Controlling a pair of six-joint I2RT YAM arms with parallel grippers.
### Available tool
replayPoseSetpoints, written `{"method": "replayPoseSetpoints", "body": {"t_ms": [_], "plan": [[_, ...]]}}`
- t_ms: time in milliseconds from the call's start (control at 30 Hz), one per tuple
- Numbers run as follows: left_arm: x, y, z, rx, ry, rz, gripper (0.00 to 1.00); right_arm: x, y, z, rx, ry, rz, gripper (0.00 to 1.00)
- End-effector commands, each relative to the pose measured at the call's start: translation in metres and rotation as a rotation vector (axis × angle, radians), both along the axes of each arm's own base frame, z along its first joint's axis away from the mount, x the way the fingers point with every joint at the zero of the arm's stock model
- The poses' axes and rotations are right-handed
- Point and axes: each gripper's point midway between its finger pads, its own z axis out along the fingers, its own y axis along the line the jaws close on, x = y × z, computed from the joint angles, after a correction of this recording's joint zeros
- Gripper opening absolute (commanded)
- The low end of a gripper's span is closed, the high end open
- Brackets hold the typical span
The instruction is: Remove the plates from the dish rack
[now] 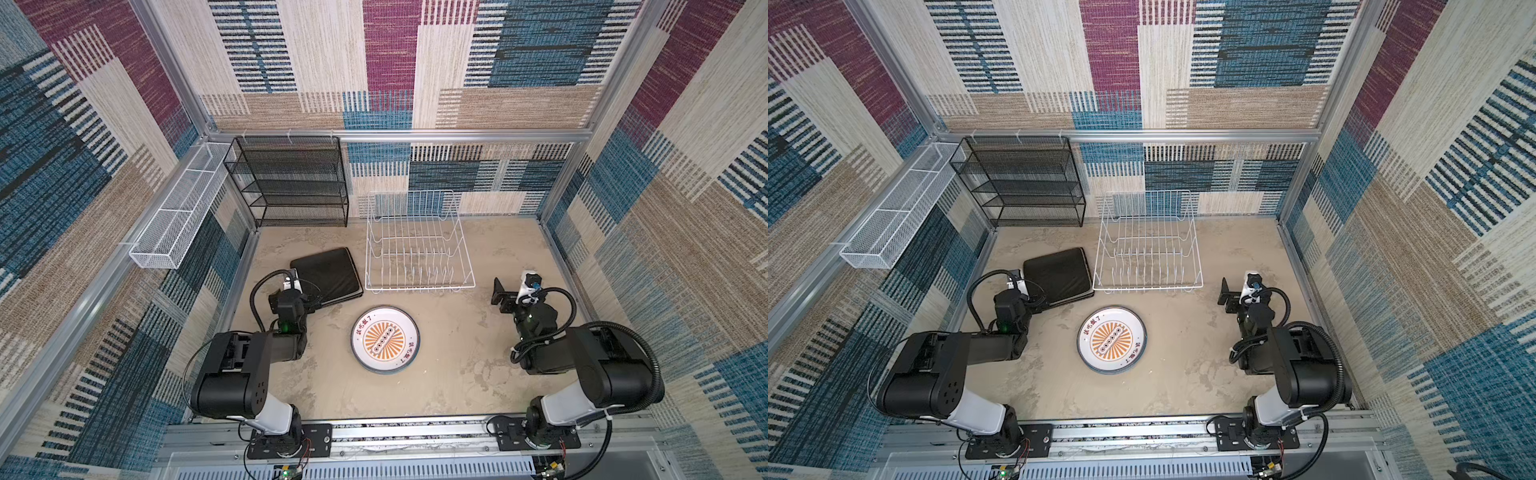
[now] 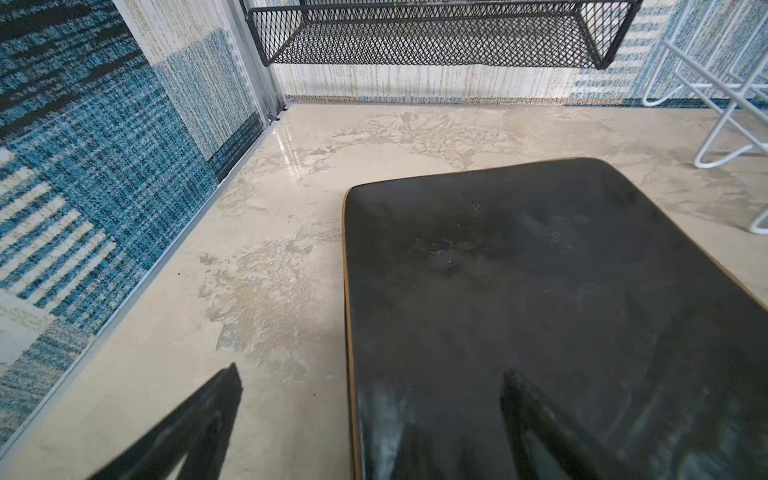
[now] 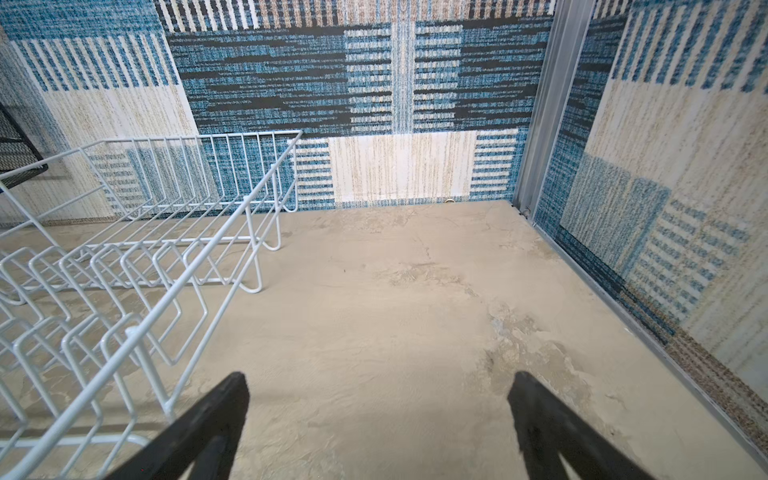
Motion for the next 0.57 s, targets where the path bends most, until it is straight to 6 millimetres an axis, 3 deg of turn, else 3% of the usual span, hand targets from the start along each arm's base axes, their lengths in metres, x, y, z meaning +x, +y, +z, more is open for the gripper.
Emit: {"method": "replayPoseSetpoints", "body": {"t_ms": [0, 533], "plan": [[0.0016, 0.0009, 0.0031, -0.006, -0.011, 0.006, 0.99, 0.0016, 0.0006, 0.0103, -0.001, -0.04, 0.003, 1.0], [0.0025, 0.0004, 0.0016, -0.016, -0.005, -0.002, 0.99, 0.0016, 0.0006, 0.0102, -0.001, -0.039, 0.004, 1.0]]}}
